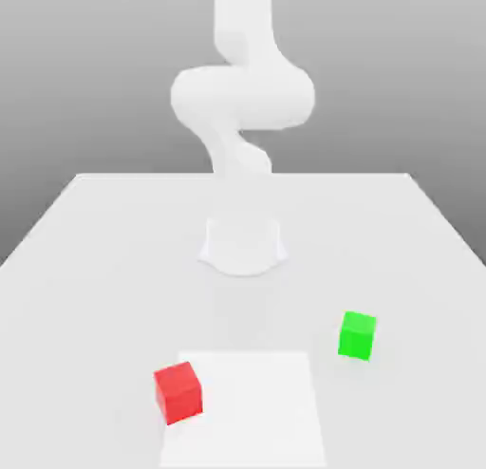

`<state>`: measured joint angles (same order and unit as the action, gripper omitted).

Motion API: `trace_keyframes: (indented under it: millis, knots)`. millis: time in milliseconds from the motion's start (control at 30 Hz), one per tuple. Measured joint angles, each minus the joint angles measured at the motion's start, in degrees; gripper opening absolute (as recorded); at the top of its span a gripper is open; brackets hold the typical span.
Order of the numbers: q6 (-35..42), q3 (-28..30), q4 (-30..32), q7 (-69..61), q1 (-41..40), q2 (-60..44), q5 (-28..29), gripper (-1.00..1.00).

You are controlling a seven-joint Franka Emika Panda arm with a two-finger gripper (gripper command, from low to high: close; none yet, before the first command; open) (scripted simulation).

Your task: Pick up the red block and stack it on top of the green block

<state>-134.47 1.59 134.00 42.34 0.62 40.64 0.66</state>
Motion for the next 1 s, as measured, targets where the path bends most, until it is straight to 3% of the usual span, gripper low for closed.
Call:
trace_keyframes:
  millis: [333,600,700,867,900,1000]
  knots:
    - [-10.90,7.09,8.99,-15.46,2.04,-21.00,0.90,0.00]
    - [-19.09,10.90,15.80,-29.29,1.85,-36.95,-1.47,0.00]
    - [-22.76,10.91,18.42,-35.41,0.65,-43.96,-3.18,0.00]
    - [-30.95,7.20,17.74,-40.82,-2.06,-54.53,-8.79,0.00]
    - [-32.66,6.00,17.43,-41.62,-3.03,-56.60,-9.80,-1.00]
    - [-32.63,5.99,17.42,-41.60,-3.04,-56.59,-9.78,-1.00]
